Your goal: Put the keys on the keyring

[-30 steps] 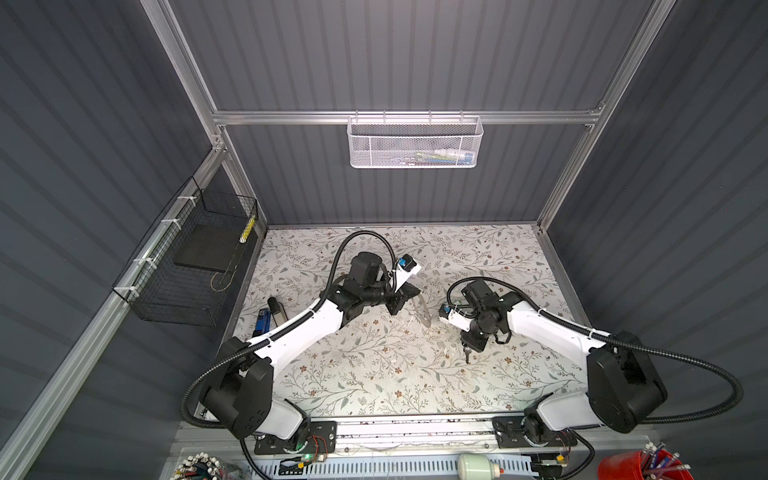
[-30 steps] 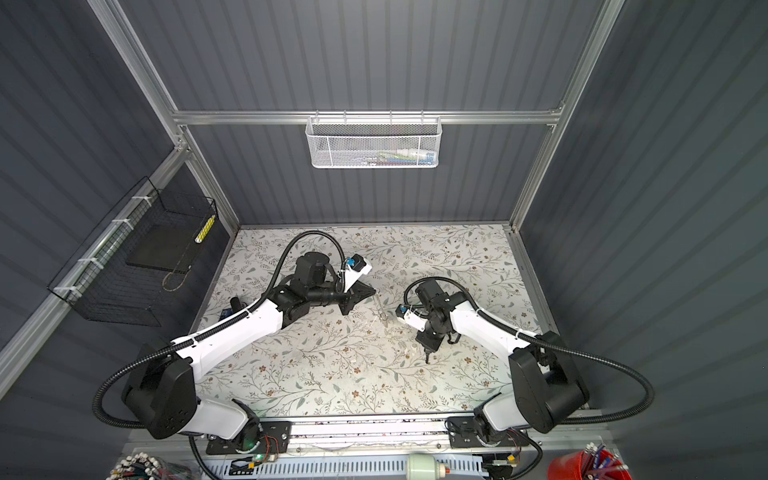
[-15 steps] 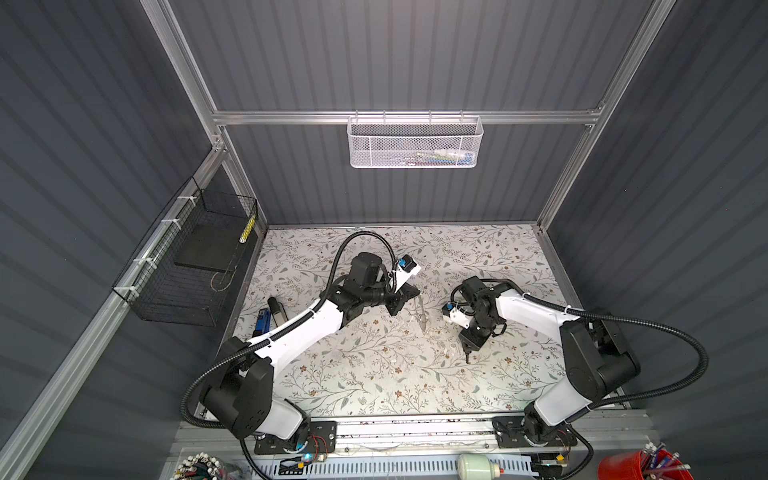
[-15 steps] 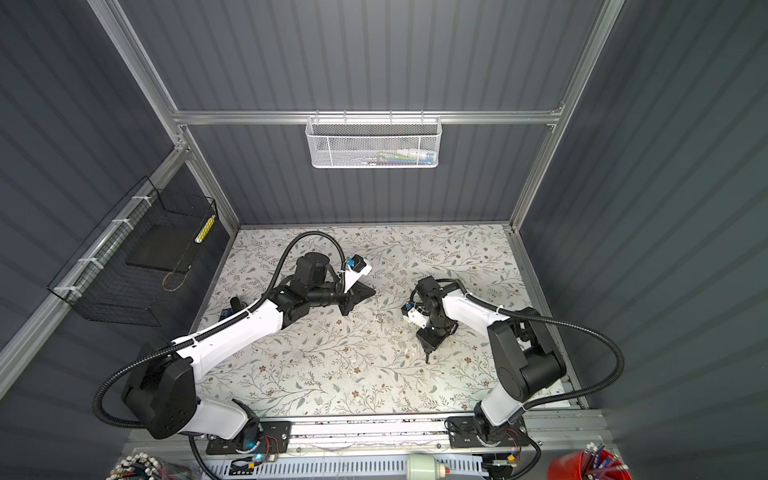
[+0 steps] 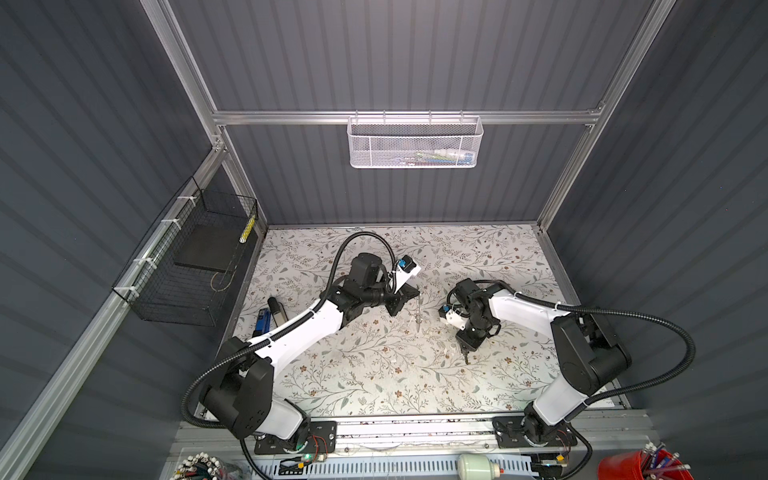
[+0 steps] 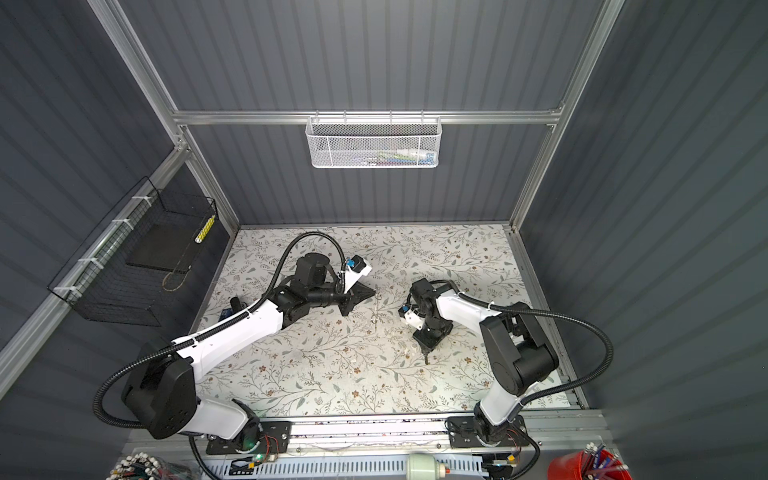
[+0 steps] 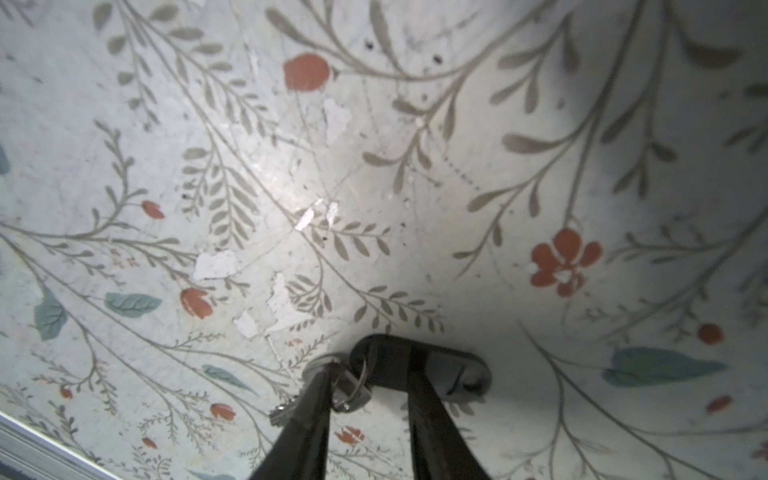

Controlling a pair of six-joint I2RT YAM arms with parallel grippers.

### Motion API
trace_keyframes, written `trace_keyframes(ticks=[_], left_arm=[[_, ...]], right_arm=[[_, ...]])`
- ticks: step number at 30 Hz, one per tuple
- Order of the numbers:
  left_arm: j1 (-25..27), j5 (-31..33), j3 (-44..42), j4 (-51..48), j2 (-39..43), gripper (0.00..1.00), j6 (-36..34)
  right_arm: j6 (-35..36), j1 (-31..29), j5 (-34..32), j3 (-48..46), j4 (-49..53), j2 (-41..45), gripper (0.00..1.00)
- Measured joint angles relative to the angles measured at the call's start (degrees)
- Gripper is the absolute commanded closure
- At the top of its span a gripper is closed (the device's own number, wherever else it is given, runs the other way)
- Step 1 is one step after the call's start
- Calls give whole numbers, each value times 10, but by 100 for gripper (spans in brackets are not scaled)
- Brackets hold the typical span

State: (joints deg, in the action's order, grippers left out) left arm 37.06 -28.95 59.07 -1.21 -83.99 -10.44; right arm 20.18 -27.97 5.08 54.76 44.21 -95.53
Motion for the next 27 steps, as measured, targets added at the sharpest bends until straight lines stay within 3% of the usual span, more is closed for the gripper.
trace_keyframes(ticks=[7,18,22,27], left_arm=[[0,0,-1,0,0,100,0],[0,0,-3,5,0,100,0],[0,0,-3,5,0,100,0],[0,0,-3,7,0,100,0]], right_arm=[[-20,-19,-19,0,-5,0,83],[-46,-39,-52,0,-9,32,92],[-52,-41,-49,0,-9,35,88],[-63,-41,-41,0,-2,35,77]])
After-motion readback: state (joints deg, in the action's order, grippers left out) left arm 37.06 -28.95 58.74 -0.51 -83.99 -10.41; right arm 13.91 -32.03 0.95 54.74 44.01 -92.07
